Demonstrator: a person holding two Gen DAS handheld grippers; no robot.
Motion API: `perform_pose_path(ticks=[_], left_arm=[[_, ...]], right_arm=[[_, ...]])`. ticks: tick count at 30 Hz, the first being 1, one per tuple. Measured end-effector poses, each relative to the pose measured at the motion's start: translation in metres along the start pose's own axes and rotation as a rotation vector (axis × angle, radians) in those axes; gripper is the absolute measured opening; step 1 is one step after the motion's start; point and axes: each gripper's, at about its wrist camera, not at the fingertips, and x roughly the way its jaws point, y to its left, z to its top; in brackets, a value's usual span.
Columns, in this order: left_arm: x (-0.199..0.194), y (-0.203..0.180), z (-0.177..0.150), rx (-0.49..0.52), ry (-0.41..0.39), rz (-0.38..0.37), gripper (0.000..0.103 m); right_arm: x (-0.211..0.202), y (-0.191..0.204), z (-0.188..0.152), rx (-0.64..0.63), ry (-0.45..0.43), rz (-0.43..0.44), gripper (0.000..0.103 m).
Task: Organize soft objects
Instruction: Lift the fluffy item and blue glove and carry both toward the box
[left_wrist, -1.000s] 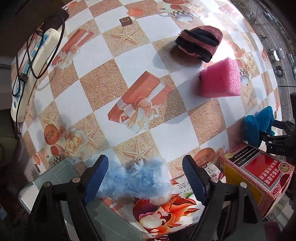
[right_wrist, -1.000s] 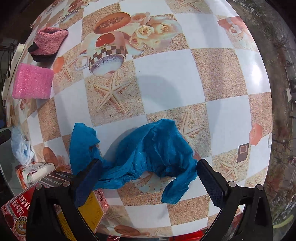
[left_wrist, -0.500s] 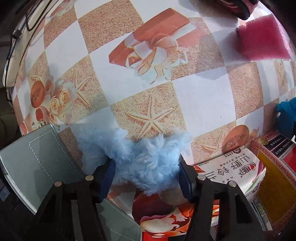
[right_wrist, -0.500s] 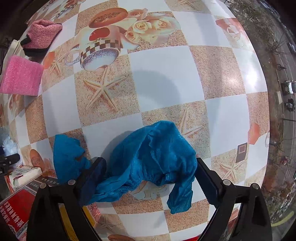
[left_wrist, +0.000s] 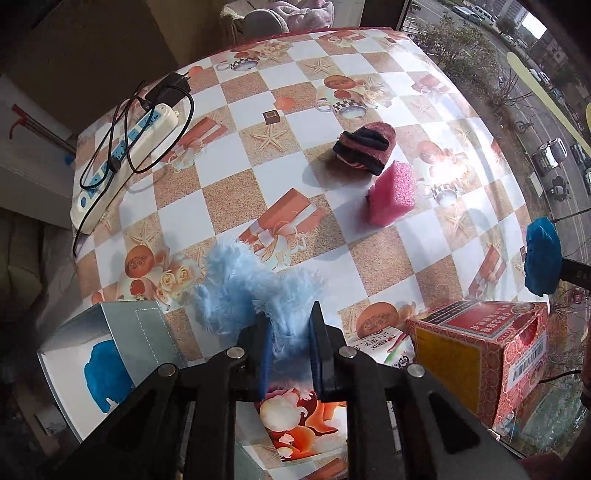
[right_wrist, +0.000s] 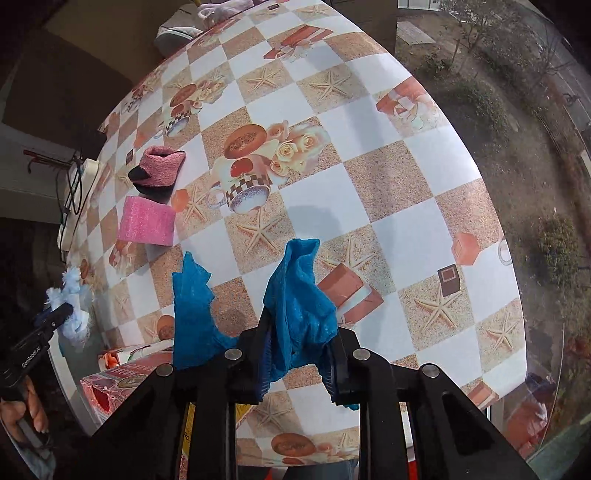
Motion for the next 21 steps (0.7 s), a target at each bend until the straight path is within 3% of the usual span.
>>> perform_pose_path(ticks=[6, 10, 21], left_arm=[[-0.03, -0.022, -0.024, 0.079, -0.046, -0.013, 0.019], [-0.043, -0.029, -0.047, 0.115, -0.067, 0.0, 0.019], [-0.072, 0.022, -0.081, -0.06, -0.14, -0.002, 0.019]], right_arm=[[-0.044, 0.03, -0.023, -0.005, -0.082, 0.069, 0.025], [-0.049, 0.073, -0.041, -0.054, -0.1, 0.106, 0.025], [-0.043, 0.187, -0.083, -0.329, -0.058, 0.144, 0.025]])
